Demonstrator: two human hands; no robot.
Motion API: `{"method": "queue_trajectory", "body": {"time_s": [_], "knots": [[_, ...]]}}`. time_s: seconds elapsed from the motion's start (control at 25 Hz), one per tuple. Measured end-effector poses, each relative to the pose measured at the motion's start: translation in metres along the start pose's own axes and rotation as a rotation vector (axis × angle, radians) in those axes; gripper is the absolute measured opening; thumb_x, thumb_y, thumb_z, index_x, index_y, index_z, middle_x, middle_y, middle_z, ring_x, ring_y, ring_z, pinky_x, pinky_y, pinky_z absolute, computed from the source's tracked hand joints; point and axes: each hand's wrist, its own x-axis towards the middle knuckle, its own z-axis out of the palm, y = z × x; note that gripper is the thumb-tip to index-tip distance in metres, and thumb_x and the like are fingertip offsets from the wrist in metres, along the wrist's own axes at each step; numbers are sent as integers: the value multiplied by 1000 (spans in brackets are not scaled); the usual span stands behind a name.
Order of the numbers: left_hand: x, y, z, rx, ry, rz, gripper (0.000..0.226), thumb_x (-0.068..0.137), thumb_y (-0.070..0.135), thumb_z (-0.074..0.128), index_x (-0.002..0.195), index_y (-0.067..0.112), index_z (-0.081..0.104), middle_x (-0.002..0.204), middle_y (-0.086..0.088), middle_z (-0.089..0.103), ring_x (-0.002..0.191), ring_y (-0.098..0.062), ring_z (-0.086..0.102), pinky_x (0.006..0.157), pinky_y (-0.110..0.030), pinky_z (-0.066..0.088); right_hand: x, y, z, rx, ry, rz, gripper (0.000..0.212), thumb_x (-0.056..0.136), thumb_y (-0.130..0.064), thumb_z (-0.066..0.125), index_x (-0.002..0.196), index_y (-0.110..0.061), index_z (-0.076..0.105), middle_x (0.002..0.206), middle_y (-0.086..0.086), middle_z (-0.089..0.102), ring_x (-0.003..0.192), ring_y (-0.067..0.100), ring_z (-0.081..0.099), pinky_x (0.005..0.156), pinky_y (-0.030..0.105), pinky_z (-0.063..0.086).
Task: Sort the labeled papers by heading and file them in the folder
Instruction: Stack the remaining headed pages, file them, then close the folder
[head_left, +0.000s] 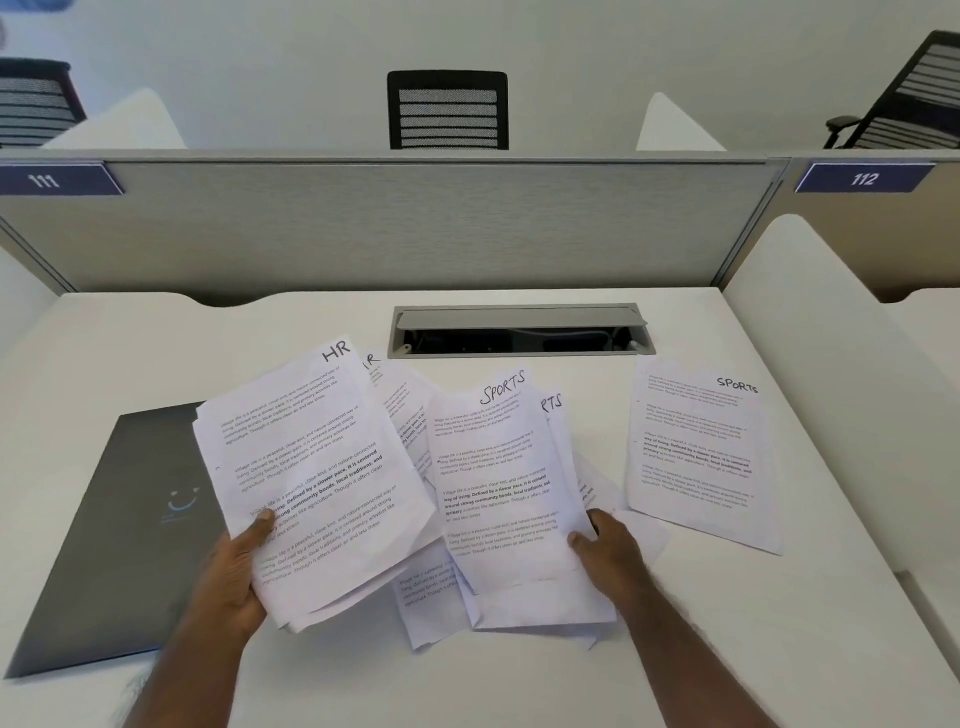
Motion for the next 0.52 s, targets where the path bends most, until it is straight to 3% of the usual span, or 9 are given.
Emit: {"method": "queue_trajectory", "body": {"time_s": [0.12,0.28,0.36,0.44,0.52], "knots": [[0,2,1,0,-4,16,43,97,12,56,140,15,54,137,-14,62,115,-29,64,82,-48,59,-5,-6,-4,179,-79,-68,35,90,-17,62,125,-11,60,114,-3,61,107,20,57,95,30,45],[1,-1,5,-1,-28,5,43,98,12,55,140,16,55,137,-13,62,117,-30,63,84,-49,58,-12,-10,15,131,-177,-126,30,89,-25,64,118,-17,62,112,-4,65,105,18,61,92,30,48],[2,-2,4,1,-34,0,44,97,11,55,140,17,55,138,-14,61,124,-34,59,87,-52,57,-10,-11,15,87,19,-168,30,88,-30,65,117,-24,61,111,-3,61,108,19,59,89,30,45],[3,-4,0,11,-33,-6,44,96,11,56,140,17,55,138,-15,61,126,-38,57,88,-55,56,-2,-9,3,-171,255,-225,43,88,-34,62,129,-29,52,130,-1,52,123,23,48,98,38,42],[2,-5,-2,33,-32,-17,44,96,11,57,139,16,56,136,-16,62,124,-39,59,86,-56,56,10,-4,-10,-474,267,-172,66,89,-43,58,147,-28,30,153,0,31,140,24,30,106,45,35]]}}
